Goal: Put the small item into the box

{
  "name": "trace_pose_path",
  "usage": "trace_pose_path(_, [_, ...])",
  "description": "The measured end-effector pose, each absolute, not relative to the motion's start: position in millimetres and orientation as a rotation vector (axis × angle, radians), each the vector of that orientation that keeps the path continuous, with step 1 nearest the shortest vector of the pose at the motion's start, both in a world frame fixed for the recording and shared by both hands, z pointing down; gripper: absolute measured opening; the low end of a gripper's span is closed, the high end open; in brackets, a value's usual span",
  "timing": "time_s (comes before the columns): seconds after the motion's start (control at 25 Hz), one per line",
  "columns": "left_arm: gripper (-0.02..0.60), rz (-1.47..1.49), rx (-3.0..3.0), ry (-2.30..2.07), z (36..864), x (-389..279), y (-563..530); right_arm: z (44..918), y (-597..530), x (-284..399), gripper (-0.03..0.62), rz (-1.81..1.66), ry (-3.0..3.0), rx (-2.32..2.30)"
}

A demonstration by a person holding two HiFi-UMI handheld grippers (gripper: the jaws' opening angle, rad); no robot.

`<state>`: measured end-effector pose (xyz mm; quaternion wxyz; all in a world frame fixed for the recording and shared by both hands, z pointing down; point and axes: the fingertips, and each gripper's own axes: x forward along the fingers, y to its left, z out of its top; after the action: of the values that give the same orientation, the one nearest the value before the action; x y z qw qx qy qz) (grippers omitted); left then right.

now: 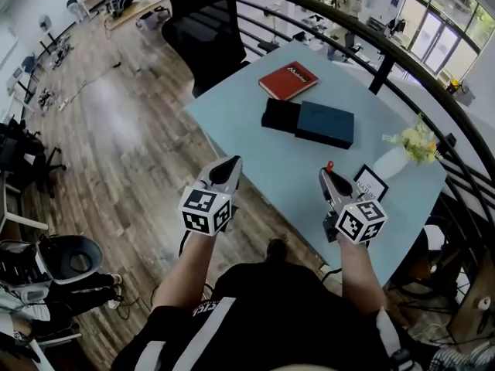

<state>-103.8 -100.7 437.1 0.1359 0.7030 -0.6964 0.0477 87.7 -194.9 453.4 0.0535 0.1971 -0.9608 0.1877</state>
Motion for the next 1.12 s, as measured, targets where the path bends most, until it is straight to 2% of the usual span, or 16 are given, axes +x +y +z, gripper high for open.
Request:
trace_pose_path(0.56, [0.005,0.173,2.099,-1.968,436,-110,-190,458,-260,78,0.014,0.618,-2.935,0.632])
trace_pose_path(0.88, [0.005,0.121,2.184,-1.847,444,-142,-256,465,-300,48,0.014,0.626,-2.894,0.761])
trace_pose_path(1.12, [0.005,0.136,2.282,-1.742,447,-190,-304,475,-331,2,0.014,0.653,-2.825,0.911])
